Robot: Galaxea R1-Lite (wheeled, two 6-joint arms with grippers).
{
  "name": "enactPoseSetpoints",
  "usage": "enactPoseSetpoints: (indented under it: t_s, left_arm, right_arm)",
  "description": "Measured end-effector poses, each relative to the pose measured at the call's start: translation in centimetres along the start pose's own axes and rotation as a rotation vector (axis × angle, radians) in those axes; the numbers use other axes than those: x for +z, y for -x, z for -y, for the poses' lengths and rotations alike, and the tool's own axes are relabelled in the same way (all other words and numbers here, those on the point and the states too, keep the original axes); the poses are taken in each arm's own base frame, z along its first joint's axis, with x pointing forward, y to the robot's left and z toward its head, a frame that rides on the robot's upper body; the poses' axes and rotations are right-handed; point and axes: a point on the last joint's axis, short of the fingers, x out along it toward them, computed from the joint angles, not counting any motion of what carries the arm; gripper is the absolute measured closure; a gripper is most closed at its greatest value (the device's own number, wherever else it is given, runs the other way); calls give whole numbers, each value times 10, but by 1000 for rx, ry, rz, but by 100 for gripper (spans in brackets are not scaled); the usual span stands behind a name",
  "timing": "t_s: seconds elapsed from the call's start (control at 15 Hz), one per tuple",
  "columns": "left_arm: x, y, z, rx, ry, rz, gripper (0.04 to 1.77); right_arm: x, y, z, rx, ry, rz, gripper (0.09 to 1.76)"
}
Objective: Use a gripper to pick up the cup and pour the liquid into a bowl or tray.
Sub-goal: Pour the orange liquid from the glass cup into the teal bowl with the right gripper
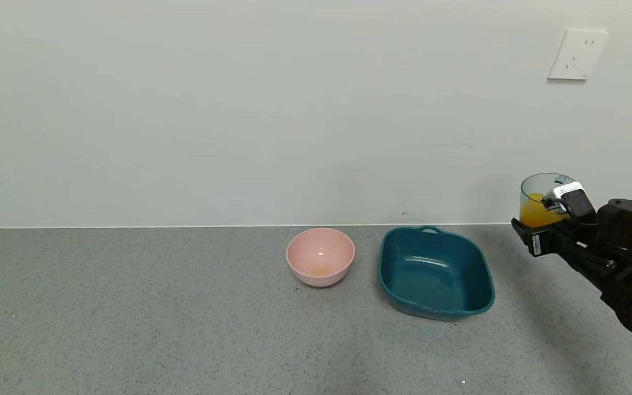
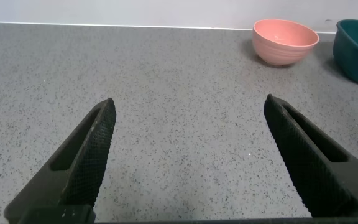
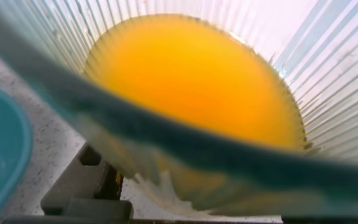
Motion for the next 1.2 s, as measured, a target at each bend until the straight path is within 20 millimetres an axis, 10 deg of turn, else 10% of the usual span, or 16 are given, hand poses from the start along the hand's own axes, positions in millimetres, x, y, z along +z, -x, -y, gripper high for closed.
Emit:
enactPoseSetpoints:
  t_s: [1.2]
  left_arm:
    - [0, 0, 0, 0, 0, 0, 9]
  right_arm:
    - [9, 10, -45, 137, 195, 11, 52]
